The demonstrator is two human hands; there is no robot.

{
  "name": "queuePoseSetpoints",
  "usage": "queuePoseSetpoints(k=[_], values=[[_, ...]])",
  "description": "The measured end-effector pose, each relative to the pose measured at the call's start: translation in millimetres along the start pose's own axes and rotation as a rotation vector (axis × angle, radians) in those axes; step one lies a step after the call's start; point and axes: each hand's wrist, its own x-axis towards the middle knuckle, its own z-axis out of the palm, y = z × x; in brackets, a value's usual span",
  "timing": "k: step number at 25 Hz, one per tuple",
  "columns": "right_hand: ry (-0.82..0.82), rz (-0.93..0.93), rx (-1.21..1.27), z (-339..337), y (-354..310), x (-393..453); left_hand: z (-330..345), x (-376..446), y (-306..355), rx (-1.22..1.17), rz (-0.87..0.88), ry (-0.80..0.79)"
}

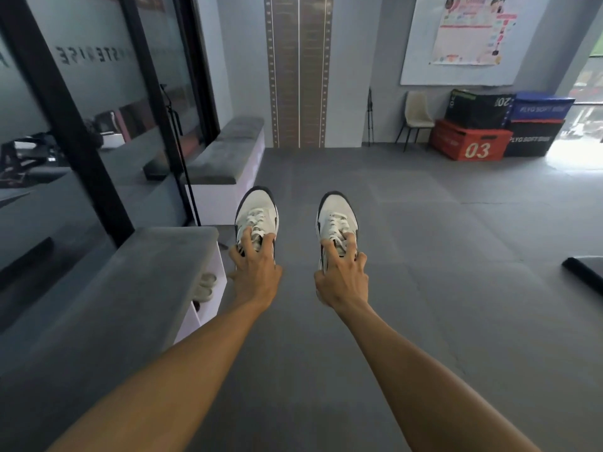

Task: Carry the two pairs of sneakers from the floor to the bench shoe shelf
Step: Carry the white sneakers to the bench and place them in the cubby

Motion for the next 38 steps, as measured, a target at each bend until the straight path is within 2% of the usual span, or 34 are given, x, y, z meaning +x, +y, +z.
queuePoseSetpoints(k=[6, 13, 19, 23, 28, 34, 38], values=[[-0.023, -0.038, -0.006, 68.2, -13.3, 202.5, 79.1, 197.0, 6.9, -0.018, -0.064, -0.011], [-0.045, 0.03, -0.017, 163.3, -28.0, 435.7, 163.9, 455.2, -9.2, -0.005, 0.002, -0.081], [-0.07, 0.128, -0.011, 234.1, -1.3, 626.2, 251.7, 635.9, 8.9, 0.027, 0.025, -0.177], [-0.11, 0.119, 0.011, 295.0, 22.7, 759.6, 326.8, 747.9, 30.0, 0.036, -0.011, -0.217], [-0.153, 0.095, 0.037, 345.4, 29.6, 915.9, 403.7, 893.3, 57.5, -0.007, -0.105, -0.237], [-0.139, 0.104, 0.042, 404.9, 42.9, 1123.8, 491.4, 1095.1, 84.0, -0.017, -0.102, -0.209], [-0.116, 0.123, -0.002, 435.9, 53.1, 1255.8, 539.3, 1225.9, 103.0, 0.002, -0.074, -0.246]])
